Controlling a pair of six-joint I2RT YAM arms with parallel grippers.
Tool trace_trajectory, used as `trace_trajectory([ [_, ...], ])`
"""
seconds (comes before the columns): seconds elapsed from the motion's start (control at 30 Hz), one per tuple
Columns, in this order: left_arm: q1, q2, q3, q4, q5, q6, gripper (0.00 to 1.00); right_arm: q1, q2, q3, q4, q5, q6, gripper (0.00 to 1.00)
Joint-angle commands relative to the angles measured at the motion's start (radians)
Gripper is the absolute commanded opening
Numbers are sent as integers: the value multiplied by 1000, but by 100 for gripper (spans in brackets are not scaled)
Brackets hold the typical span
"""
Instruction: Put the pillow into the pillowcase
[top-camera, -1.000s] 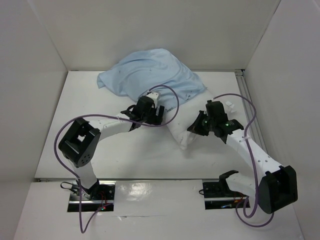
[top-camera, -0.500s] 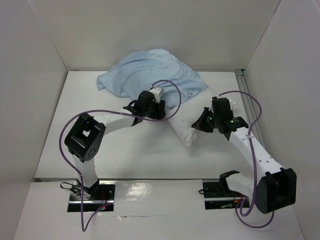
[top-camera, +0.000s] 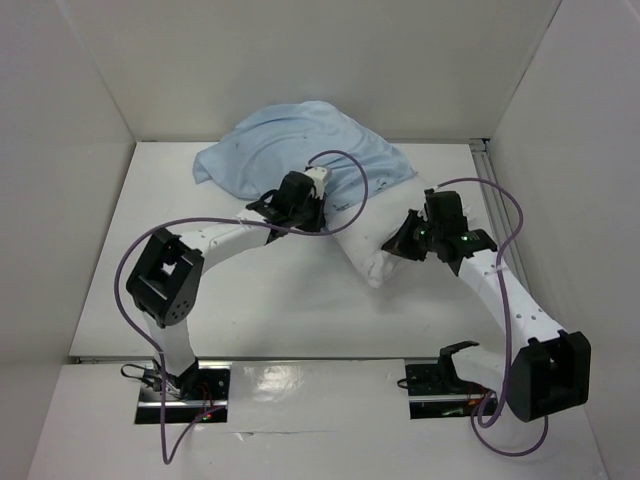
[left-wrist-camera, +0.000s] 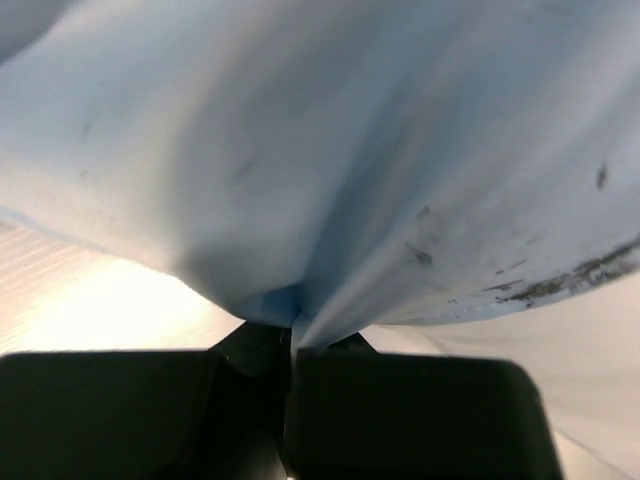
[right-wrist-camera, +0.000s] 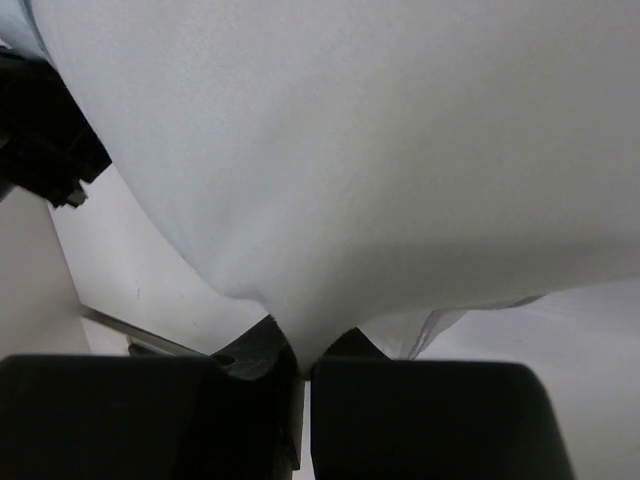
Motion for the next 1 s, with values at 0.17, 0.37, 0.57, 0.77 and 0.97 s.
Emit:
trace_trajectory([
  [0.17, -224, -185, 223, -63, 365, -120, 0, -21, 156, 105, 355, -23, 72, 0],
  [0.37, -226, -200, 267, 23, 574, -237, 0, -65, 242, 134, 492, -119, 143, 0],
  [0.57, -171, -164, 451, -174, 533, -161, 0, -74, 160, 164, 481, -148, 163, 0],
  [0.77, -97, -144, 529, -353, 409, -130, 0, -84, 20, 139, 380, -76, 151, 0],
  [0.97, -20, 42, 802, -443, 450, -114, 0, -84, -90, -16, 364, -85, 207, 0],
])
